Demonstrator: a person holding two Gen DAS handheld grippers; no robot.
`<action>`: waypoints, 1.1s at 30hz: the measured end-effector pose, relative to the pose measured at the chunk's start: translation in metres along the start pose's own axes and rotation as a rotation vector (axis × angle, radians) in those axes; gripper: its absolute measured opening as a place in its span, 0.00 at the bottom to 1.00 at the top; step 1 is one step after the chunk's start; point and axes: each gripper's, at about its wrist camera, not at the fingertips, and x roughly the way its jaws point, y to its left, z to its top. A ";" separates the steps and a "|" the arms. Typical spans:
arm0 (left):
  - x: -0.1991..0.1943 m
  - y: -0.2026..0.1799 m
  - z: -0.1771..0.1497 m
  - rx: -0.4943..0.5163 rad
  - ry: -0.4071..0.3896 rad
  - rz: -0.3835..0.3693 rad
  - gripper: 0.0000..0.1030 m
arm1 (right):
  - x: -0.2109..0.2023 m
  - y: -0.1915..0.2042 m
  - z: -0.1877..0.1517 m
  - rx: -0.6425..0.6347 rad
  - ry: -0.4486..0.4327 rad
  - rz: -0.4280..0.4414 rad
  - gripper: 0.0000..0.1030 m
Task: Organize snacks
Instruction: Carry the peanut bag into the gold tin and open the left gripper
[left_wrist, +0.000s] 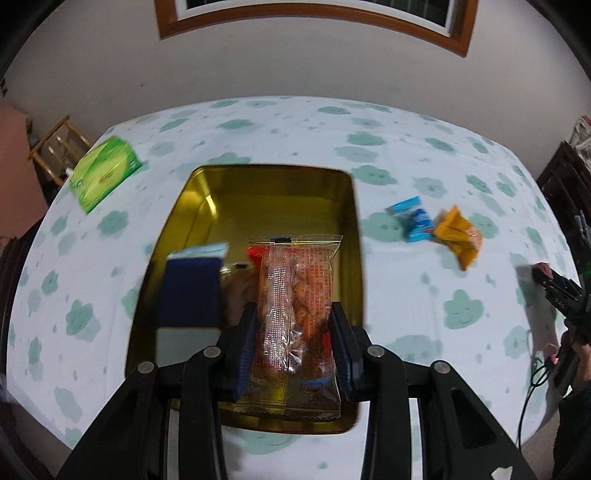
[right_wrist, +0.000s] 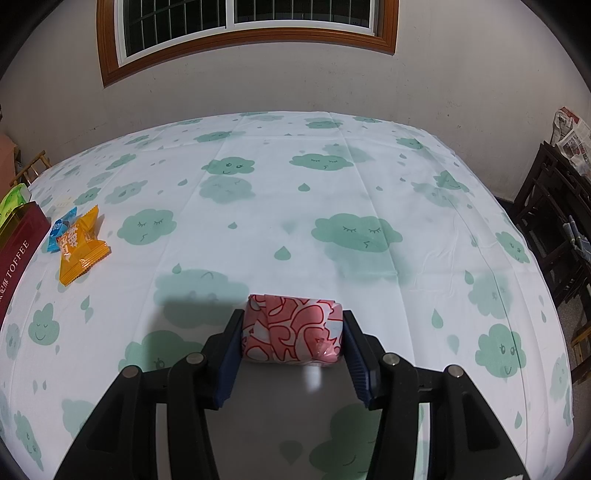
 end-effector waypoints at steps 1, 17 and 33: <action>0.002 0.004 -0.001 -0.005 0.008 0.001 0.33 | 0.000 0.000 0.000 0.000 0.000 0.000 0.50; 0.023 0.028 -0.016 -0.014 0.041 0.066 0.33 | 0.000 -0.001 0.000 0.000 0.000 0.000 0.50; 0.027 0.016 -0.021 0.058 0.016 0.149 0.37 | 0.000 0.000 0.000 0.000 0.000 -0.001 0.50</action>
